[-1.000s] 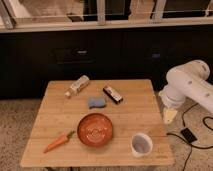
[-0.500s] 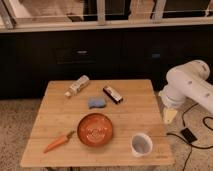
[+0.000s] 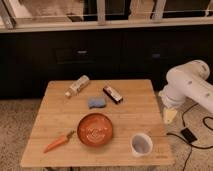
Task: Pick up the ceramic bowl
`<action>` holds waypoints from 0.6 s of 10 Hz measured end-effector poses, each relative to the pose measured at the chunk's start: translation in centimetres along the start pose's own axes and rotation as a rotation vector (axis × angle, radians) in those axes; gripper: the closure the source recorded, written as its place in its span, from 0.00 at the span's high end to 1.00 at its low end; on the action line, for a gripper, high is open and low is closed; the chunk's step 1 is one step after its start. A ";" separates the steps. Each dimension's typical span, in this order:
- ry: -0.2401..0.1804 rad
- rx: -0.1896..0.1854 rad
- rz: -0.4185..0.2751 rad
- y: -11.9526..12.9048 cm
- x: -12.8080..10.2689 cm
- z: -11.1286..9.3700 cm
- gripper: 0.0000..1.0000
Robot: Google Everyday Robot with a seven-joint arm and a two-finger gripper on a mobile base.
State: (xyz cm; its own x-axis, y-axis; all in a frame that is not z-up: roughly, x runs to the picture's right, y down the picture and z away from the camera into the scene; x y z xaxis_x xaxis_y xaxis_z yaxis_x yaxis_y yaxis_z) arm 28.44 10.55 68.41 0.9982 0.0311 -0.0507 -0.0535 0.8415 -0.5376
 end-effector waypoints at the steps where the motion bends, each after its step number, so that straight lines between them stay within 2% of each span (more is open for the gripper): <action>1: 0.000 0.000 0.000 0.0 0.0 0.0 0.80; 3: 0.001 0.007 -0.009 -0.2 -0.4 -0.2 0.80; 6: -0.006 0.022 -0.042 -0.9 -4.1 -0.8 0.80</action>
State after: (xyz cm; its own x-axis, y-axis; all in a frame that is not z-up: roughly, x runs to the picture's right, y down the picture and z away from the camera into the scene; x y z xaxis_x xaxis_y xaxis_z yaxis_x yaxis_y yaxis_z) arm 24.34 9.23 68.42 0.9997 -0.0013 -0.0240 -0.0114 0.8539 -0.5204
